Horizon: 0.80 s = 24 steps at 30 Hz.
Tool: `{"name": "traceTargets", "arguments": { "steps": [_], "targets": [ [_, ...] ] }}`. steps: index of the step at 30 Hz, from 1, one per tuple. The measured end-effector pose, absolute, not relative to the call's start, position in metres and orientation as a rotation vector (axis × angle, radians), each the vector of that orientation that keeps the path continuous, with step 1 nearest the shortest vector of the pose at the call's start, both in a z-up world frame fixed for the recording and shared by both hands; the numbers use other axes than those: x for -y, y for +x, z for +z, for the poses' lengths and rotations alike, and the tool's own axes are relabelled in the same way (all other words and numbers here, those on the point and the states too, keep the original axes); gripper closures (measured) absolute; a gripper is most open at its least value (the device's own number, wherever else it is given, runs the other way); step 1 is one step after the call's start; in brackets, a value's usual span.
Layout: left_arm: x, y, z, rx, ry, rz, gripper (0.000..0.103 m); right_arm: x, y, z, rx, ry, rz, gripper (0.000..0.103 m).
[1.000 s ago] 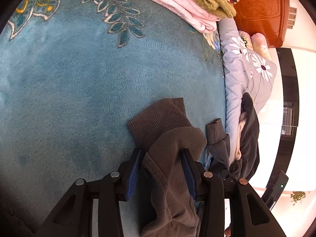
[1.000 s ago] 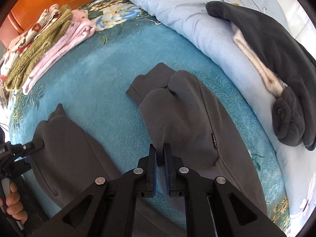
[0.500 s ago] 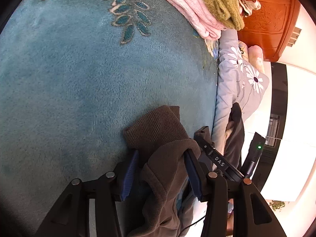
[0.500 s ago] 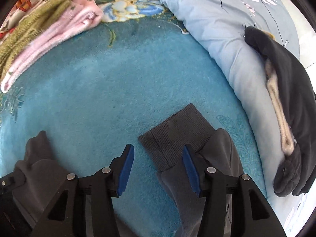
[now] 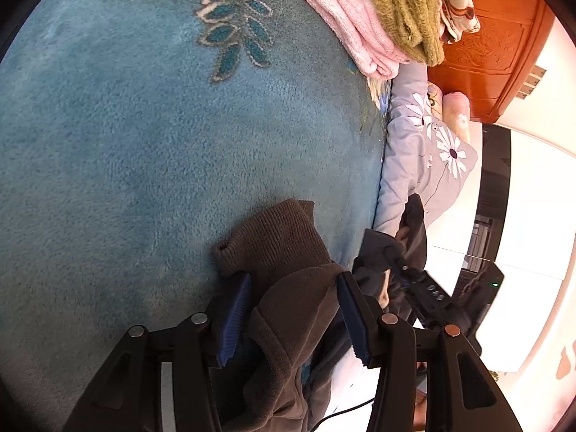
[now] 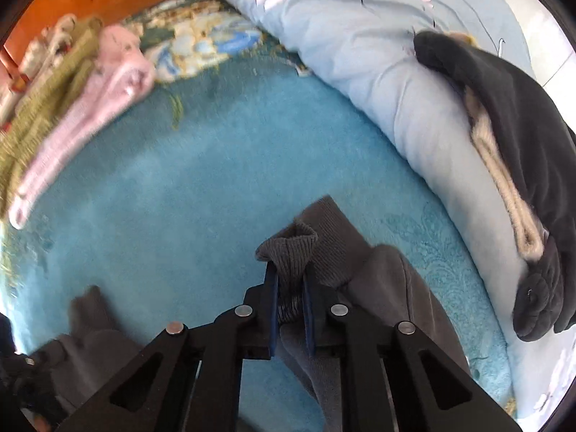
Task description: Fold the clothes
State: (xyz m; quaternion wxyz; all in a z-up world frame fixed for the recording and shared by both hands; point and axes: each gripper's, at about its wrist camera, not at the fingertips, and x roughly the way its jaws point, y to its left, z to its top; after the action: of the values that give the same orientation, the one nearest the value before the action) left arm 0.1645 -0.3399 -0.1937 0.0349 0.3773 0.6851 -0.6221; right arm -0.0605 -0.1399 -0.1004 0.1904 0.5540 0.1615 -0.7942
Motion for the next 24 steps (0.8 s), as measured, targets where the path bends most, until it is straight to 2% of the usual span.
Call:
{"name": "traceTargets", "arguments": {
  "steps": [4, 8, 11, 14, 15, 19, 21, 23, 24],
  "targets": [
    [0.341, 0.164, -0.195, -2.111, 1.16, -1.916, 0.049, 0.154, -0.06, -0.069, -0.327, 1.444, -2.278, 0.091],
    [0.344, 0.167, -0.198, -2.133, 1.139, -1.899, 0.049, 0.183, -0.066, -0.099, -0.435, 1.519, -2.255, 0.091],
    [0.346, 0.169, -0.199, -2.147, 1.12, -1.893, 0.049, 0.185, -0.066, -0.126, -0.408, 1.621, -2.227, 0.091],
    [0.346, 0.169, -0.199, -2.146, 1.108, -1.898, 0.049, 0.188, -0.062, -0.128, -0.397, 1.639, -2.2, 0.082],
    [0.347, 0.169, -0.198, -2.145, 1.104, -1.901, 0.05, 0.189, -0.06, -0.124, -0.388, 1.628, -2.184, 0.075],
    [0.346, 0.169, -0.196, -2.148, 1.085, -1.93, 0.052, 0.178, -0.047, -0.086, -0.299, 1.53, -2.194, 0.062],
    [0.346, 0.171, -0.194, -2.156, 1.059, -1.941, 0.059, 0.166, -0.04, -0.072, -0.267, 1.503, -2.215, 0.061],
    [0.347, 0.172, -0.186, -2.145, 1.018, -1.991, 0.076, 0.148, -0.032, -0.064, -0.224, 1.508, -2.228, 0.061],
    [0.346, 0.171, -0.18, -2.131, 1.005, -2.034, 0.079, 0.139, -0.028, -0.061, -0.201, 1.514, -2.234, 0.061]
  ]
}}
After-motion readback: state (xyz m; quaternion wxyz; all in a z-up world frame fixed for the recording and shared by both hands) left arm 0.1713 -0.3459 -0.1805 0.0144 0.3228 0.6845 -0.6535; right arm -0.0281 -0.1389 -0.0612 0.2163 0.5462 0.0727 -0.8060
